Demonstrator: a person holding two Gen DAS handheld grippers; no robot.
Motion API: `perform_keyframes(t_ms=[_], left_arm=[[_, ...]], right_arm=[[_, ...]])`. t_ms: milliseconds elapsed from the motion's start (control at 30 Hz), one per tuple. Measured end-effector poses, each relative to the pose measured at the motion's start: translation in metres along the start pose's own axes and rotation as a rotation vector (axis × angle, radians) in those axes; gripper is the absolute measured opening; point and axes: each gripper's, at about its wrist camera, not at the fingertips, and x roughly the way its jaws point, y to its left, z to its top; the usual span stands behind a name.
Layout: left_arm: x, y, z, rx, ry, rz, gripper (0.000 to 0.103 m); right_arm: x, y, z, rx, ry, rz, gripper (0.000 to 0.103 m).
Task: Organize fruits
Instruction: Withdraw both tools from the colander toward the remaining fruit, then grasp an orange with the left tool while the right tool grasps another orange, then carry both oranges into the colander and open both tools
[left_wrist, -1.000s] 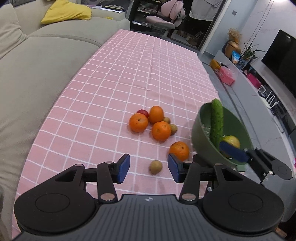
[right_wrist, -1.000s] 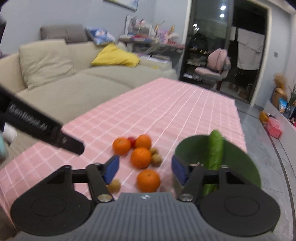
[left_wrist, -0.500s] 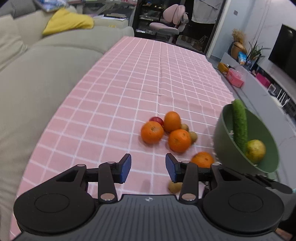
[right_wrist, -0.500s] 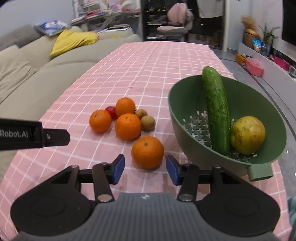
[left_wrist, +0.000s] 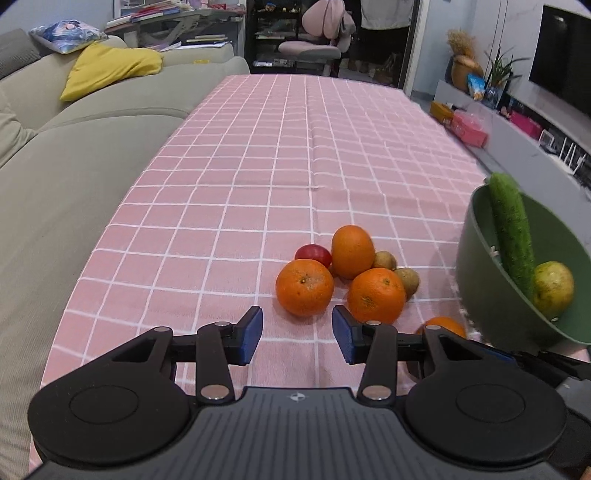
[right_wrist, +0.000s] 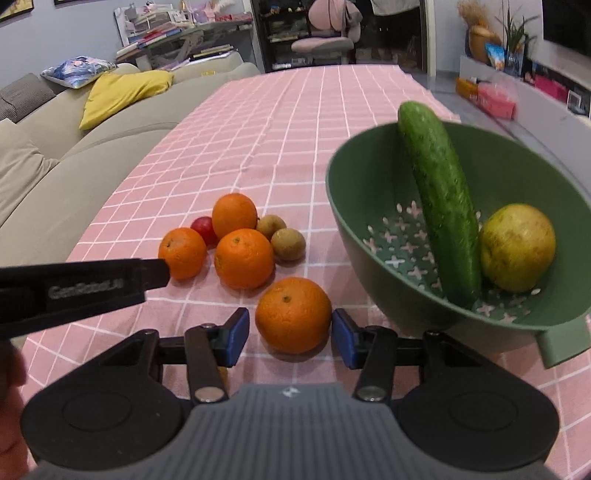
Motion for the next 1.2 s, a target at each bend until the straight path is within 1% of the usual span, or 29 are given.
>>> perform_keyframes(t_ms=[133,267,467,500,533,667,800,900,1033,1200], left_arm=[[0.013,-0.001,0.005,0.005,0.006,0.003,0.056],[0.024,-0.005,0.009,0.035,0.009,0.019,0.056],[0.033,-0.009,0.013,0.051,0.013,0.006,0.057],[0.033,-0.01,0.013,0.052,0.015,0.011,0.052],[0.034,-0.01,0.013,0.054,0.018,0.014,0.049],[0.032,-0.007,0.015,0.026,0.028,0.016,0.047],[0.023,-0.004,0.016,-0.003,0.025,0.002,0.046],[0.01,-0.004,0.016,-0.003,0.025,-0.005,0.046],[-0.01,-0.002,0.016,-0.018,0.027,-0.005,0.046],[-0.046,-0.004,0.021,-0.03,0.005,-0.035,0.046]], right_arm=[[0.004,0.0,0.001,-0.011,0.009,0.016,0.047],[0.011,-0.004,0.002,0.003,0.036,0.025,0.046],[0.014,-0.007,0.004,0.018,0.044,0.044,0.045],[0.014,-0.007,0.005,0.017,0.045,0.045,0.045],[0.014,-0.007,0.005,0.016,0.045,0.048,0.045],[0.013,-0.008,0.005,0.007,0.046,0.053,0.044],[0.012,-0.007,0.003,0.002,0.049,0.053,0.044],[0.008,-0.003,0.003,-0.013,0.048,0.065,0.043],[-0.005,0.003,0.004,-0.047,0.013,0.088,0.043],[-0.033,0.008,0.01,-0.091,-0.048,0.141,0.043]])
